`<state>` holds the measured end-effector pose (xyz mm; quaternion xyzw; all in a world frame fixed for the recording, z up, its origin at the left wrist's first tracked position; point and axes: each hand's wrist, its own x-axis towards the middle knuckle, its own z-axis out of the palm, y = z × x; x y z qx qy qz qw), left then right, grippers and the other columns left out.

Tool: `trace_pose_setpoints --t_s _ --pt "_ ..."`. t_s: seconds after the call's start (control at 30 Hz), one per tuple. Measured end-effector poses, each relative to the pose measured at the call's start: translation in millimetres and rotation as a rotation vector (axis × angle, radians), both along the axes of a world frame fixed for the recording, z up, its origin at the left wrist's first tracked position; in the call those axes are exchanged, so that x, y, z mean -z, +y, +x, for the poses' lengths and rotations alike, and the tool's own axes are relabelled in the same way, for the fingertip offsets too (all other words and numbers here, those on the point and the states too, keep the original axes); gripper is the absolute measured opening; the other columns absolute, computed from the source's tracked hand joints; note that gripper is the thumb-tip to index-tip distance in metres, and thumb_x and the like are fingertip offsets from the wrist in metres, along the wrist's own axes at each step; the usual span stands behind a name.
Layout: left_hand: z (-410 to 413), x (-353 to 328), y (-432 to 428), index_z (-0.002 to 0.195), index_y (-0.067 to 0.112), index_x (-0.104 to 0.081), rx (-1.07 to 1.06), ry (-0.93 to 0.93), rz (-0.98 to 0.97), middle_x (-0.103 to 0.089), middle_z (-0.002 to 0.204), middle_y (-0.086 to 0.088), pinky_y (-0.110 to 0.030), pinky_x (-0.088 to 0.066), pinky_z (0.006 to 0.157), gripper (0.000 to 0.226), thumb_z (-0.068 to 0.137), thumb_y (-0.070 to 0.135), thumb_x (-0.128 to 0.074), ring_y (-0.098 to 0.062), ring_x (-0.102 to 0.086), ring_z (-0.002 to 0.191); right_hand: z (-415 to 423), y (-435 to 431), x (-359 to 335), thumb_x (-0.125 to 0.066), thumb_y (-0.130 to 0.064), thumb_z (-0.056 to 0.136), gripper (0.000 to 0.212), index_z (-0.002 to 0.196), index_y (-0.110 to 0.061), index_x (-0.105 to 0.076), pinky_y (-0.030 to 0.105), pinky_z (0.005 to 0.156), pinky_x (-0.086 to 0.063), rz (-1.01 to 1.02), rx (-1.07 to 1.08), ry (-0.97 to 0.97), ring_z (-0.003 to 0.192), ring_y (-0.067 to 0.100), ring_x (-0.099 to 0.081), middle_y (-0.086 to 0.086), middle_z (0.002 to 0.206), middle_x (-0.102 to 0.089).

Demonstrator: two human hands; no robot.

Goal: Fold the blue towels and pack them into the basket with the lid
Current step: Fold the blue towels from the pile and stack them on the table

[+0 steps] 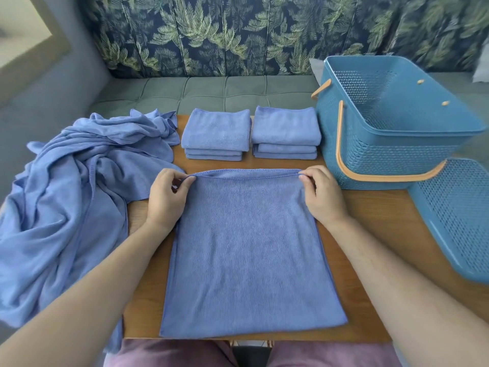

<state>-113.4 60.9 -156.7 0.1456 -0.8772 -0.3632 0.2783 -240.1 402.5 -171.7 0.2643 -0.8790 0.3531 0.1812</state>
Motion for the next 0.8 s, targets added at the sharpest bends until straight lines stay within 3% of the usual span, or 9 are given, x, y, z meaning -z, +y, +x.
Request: trace_pose_setpoints --t_s 0.23,0.4,0.53,0.63,0.7,0.8 --pt "9 -44 -3 0.085 0.015 -0.072 0.01 -0.001 0.229 -0.069 0.088 0.009 -0.02 -0.048 0.078 0.012 0.087 0.026 -0.078 -0.005 -0.061 0.082 14 4 -45 -0.06 -0.005 0.097 0.011 0.099 -0.006 -0.07 0.022 0.085 -0.041 -0.032 0.049 0.018 0.095 0.023 -0.061 0.009 0.099 -0.069" --pt "11 -100 -6 0.087 0.013 -0.074 0.072 0.0 0.366 -0.075 0.087 0.006 -0.014 -0.047 0.073 0.016 0.083 0.027 -0.082 -0.004 -0.063 0.08 20 9 -97 -0.061 -0.007 0.096 0.01 0.099 -0.008 -0.07 0.021 0.083 -0.041 -0.071 0.068 0.039 0.094 0.024 -0.064 0.007 0.099 -0.071" --pt "14 -150 -8 0.083 0.013 -0.074 0.123 0.067 0.437 -0.074 0.081 0.005 -0.029 -0.051 0.078 0.013 0.081 0.022 -0.083 -0.009 -0.064 0.077 25 13 -143 -0.062 -0.01 0.096 0.012 0.103 -0.012 -0.072 0.031 0.087 -0.049 -0.155 0.093 0.003 0.095 0.022 -0.065 0.003 0.101 -0.07" --pt "19 -188 -11 0.087 0.007 -0.072 0.165 0.103 0.416 -0.067 0.081 -0.008 -0.036 -0.046 0.073 0.017 0.08 0.018 -0.083 -0.019 -0.056 0.074 33 13 -177 -0.063 -0.007 0.096 0.018 0.112 -0.011 -0.069 0.034 0.093 -0.052 -0.216 0.07 -0.022 0.096 0.016 -0.064 0.0 0.101 -0.067" --pt "25 -210 -13 0.085 0.015 -0.071 0.192 0.139 0.392 -0.065 0.078 -0.003 -0.029 -0.046 0.068 0.013 0.08 0.015 -0.083 -0.016 -0.054 0.069 37 14 -198 -0.062 -0.008 0.097 0.023 0.118 -0.011 -0.068 0.036 0.097 -0.05 -0.176 0.076 -0.03 0.099 0.016 -0.062 0.002 0.105 -0.067" --pt "39 -231 -19 0.091 0.027 -0.073 0.183 0.104 0.234 -0.062 0.075 0.004 -0.025 -0.049 0.062 0.012 0.086 0.017 -0.078 -0.01 -0.053 0.064 47 21 -227 -0.059 -0.011 0.098 0.017 0.109 -0.016 -0.071 0.036 0.09 -0.047 -0.026 0.054 -0.016 0.101 0.022 -0.062 0.001 0.104 -0.067"
